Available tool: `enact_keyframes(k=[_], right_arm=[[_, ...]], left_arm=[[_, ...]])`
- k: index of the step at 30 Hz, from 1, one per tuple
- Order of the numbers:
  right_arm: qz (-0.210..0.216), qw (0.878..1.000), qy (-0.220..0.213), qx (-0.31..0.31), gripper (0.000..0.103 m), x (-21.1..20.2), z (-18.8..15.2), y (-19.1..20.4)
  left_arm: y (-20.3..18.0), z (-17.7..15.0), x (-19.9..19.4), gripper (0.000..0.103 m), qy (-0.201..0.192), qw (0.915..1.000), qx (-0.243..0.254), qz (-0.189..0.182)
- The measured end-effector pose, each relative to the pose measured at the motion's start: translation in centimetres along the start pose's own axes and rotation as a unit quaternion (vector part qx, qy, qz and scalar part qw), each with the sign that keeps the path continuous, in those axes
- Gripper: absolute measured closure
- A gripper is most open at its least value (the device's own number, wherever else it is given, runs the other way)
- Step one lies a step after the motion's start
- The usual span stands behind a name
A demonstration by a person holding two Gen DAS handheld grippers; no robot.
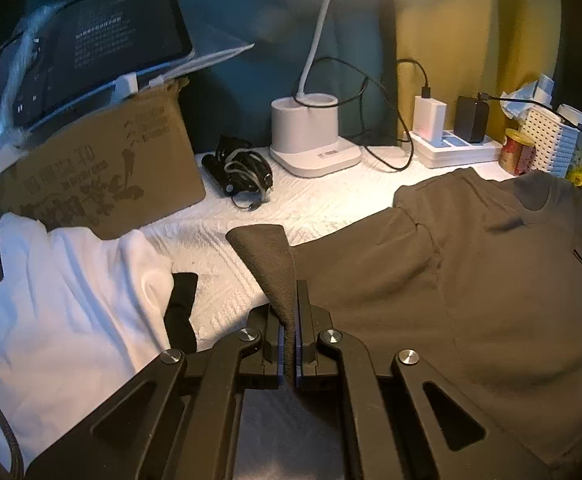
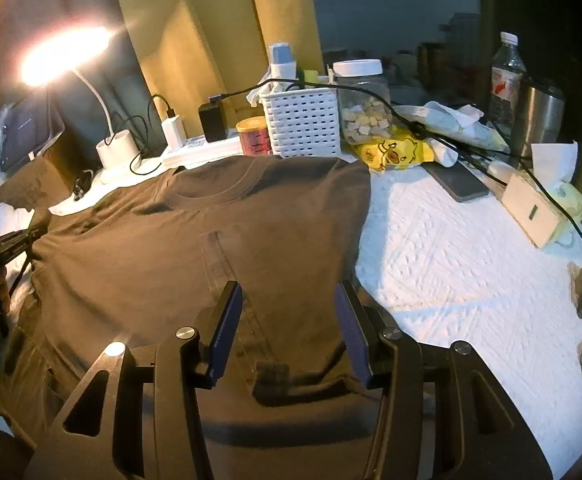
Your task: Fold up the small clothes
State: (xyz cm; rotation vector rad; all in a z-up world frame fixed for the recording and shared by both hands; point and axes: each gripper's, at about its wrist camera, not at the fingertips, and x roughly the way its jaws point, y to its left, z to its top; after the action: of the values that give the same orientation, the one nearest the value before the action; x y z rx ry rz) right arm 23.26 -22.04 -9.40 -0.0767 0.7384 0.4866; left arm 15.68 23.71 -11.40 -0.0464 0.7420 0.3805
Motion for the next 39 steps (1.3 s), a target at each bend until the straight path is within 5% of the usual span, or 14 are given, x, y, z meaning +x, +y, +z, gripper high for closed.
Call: enact_keyframes(k=[14,32,35,37,39], right_arm=[[0.017,0.999,-0.014,0.033,0.052,-1.7,-1.9,-2.9],[0.041,0.998,0.002,0.049,0.052,-1.8,-4.7,-4.4],[0.041,0.998,0.001,0.048,0.052,-1.8,-4.5,-4.3],[0.041,0.998,0.0,0.047,0.052,-1.8,-4.5,-4.3],[0.041,0.998,0.0,0.046,0.052,-1.8,-4.4,-4.1]], left_arm=[[-6.2,1.9,-2.6,0.101,-0.019,0.9974,0.048,-0.051],[-17.0,1.0,-0.5,0.1,0.066,0.9755,0.133,-0.163],[-17.4,0.8,-1.1,0.084,0.078,0.9673,0.129,-0.204],[-17.1,0.7,-2.0,0.049,0.076,0.9639,0.124,-0.223],[-16.2,0.8,-3.1,0.044,0.073,0.9624,0.108,-0.239]])
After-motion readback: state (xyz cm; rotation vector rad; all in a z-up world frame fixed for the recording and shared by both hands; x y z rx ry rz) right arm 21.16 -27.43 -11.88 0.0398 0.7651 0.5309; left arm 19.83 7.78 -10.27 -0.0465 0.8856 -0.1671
